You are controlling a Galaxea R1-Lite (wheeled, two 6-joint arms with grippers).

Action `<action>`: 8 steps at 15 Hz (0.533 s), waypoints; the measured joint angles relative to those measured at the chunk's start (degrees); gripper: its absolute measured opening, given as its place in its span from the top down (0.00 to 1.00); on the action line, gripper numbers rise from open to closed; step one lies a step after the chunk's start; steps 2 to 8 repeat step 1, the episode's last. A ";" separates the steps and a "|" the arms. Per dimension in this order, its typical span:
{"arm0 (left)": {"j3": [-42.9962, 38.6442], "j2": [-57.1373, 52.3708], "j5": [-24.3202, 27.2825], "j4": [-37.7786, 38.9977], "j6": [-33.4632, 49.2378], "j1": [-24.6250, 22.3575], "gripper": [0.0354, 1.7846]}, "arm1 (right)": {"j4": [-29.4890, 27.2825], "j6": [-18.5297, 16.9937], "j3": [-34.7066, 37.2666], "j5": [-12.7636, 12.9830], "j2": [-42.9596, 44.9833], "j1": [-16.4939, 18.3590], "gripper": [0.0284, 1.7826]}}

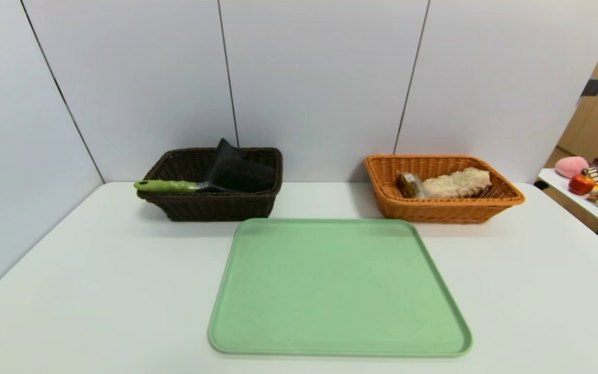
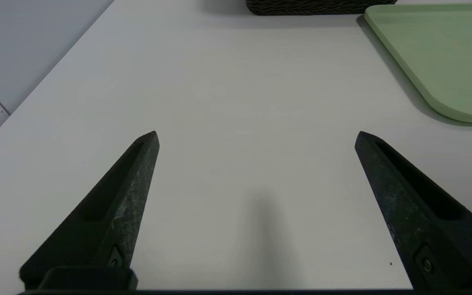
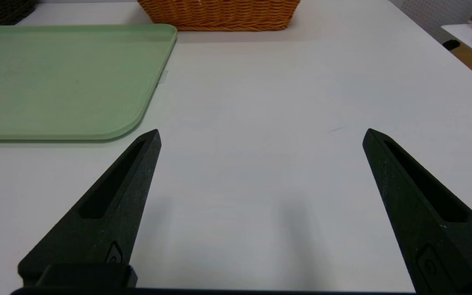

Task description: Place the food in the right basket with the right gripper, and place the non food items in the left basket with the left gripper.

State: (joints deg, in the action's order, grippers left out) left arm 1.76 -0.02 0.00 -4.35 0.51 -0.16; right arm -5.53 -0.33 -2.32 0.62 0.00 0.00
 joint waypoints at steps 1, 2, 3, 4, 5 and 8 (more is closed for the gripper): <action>0.00 0.00 0.00 -0.02 0.00 0.00 0.06 | 0.02 -0.02 0.00 -0.02 0.00 0.00 0.05; 0.00 0.00 0.00 -0.02 0.00 0.00 0.06 | 0.02 -0.02 0.00 -0.02 0.00 0.00 0.05; 0.00 0.00 0.00 -0.02 0.00 0.00 0.06 | 0.02 -0.02 0.00 -0.02 0.00 0.00 0.05; 0.00 0.00 0.00 -0.02 0.00 0.00 0.06 | 0.02 -0.02 0.00 -0.02 0.00 0.00 0.05; 0.00 0.00 0.00 -0.02 0.00 0.00 0.06 | 0.02 -0.02 0.00 -0.02 0.00 0.00 0.05; 0.00 0.00 0.00 -0.02 0.00 0.00 0.06 | 0.02 -0.02 0.00 -0.02 0.00 0.00 0.05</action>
